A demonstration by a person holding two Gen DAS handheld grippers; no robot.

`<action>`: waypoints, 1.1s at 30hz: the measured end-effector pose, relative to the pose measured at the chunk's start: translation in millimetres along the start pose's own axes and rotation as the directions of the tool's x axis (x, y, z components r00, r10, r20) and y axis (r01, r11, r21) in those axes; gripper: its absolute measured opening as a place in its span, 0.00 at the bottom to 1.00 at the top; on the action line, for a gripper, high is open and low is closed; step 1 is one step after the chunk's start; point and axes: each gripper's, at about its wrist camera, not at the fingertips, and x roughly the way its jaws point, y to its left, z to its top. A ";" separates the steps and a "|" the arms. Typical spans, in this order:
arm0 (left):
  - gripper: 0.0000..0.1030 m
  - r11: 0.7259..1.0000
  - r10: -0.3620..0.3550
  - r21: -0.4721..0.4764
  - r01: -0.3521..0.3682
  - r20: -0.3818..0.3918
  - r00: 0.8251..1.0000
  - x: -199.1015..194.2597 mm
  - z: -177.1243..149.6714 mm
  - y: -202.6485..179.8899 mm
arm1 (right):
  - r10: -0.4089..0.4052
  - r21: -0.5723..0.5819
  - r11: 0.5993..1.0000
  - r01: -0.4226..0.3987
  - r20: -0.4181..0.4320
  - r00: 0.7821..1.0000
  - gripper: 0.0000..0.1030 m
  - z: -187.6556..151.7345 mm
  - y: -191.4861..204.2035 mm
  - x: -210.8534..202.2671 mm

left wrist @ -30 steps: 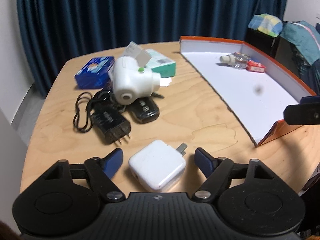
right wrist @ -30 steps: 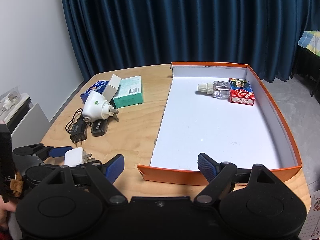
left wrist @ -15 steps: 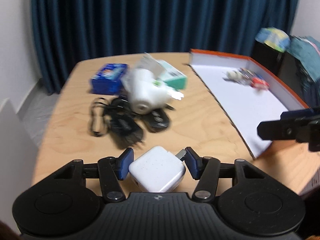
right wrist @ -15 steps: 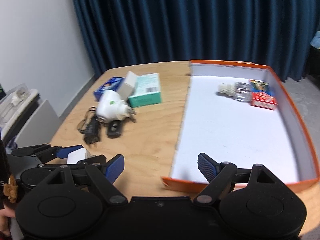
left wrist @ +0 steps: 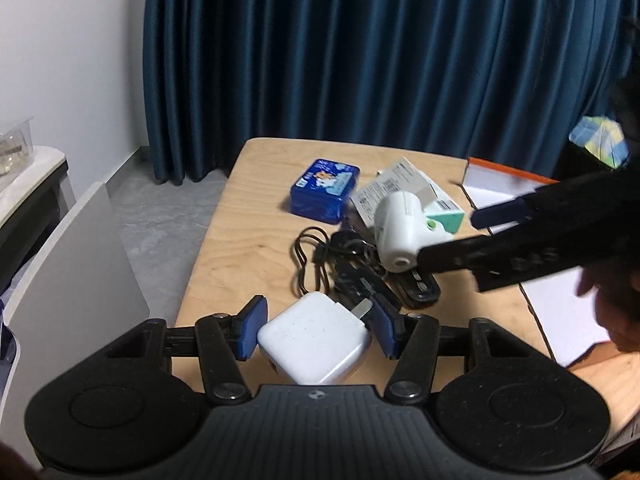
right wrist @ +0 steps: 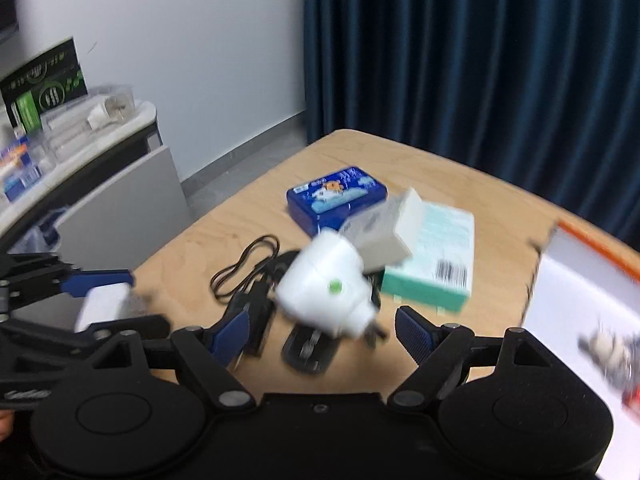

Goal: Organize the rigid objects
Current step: 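Grasp the white plug-in device with the right tool while the left tool holds the charger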

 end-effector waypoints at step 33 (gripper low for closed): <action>0.55 0.994 -0.098 0.045 0.096 0.043 0.994 -26.2 20.0 -61.2 | -0.223 0.262 0.947 0.184 0.127 0.967 0.78 -49.7 -40.9 -117.3</action>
